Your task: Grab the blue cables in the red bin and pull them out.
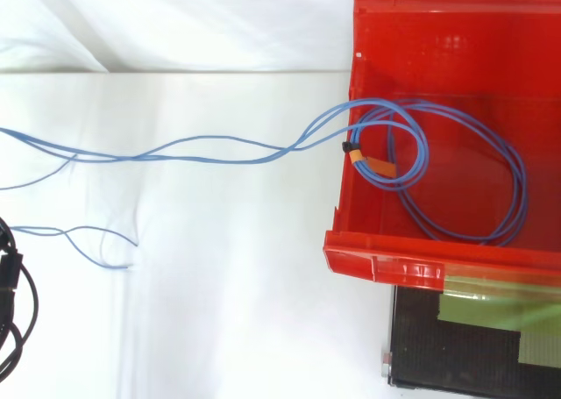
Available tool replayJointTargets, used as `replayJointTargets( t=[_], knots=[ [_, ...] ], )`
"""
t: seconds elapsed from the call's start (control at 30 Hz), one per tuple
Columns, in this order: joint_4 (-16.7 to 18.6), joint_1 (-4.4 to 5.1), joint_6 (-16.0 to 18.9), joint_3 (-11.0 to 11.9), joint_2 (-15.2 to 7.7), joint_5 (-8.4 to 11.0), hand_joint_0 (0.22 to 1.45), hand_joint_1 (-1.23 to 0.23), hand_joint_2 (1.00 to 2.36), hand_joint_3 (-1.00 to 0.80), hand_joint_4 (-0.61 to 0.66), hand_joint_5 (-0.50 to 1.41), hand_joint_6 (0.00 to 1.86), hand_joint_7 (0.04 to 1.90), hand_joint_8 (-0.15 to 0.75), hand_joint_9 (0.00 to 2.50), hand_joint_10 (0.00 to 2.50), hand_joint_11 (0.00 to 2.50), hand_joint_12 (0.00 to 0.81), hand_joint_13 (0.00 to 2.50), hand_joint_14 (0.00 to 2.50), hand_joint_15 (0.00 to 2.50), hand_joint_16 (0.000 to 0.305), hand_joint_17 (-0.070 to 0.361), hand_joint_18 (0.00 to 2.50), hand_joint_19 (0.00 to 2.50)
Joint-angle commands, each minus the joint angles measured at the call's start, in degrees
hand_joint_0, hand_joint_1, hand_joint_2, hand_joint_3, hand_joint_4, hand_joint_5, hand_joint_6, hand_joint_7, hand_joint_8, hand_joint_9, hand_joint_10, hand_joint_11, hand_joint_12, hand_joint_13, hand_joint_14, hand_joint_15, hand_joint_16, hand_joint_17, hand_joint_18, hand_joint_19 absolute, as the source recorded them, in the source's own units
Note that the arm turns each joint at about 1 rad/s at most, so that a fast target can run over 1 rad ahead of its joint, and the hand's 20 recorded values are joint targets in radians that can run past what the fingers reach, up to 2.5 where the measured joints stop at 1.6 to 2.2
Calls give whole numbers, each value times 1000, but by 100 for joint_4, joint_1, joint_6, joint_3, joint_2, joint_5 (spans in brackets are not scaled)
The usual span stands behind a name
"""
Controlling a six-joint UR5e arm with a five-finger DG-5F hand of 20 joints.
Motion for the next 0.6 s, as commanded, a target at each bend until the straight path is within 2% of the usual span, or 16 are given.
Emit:
replayJointTargets(
  t=[0.0, 0.57],
  knots=[
    [0, 2, 0, -1, 2, 0, 989, -1053, 1016, -536, 150, 726, 1262, 319, 223, 1611, 208, 1856, 319, 1495, 812, 1433, 39, 89, 1172, 1378],
    [0, -6, 0, -1, 2, 0, 985, -1049, 1016, -533, 148, 729, 1258, 324, 231, 1611, 216, 1858, 315, 1479, 885, 1415, 40, 90, 1170, 1375]
  ],
)
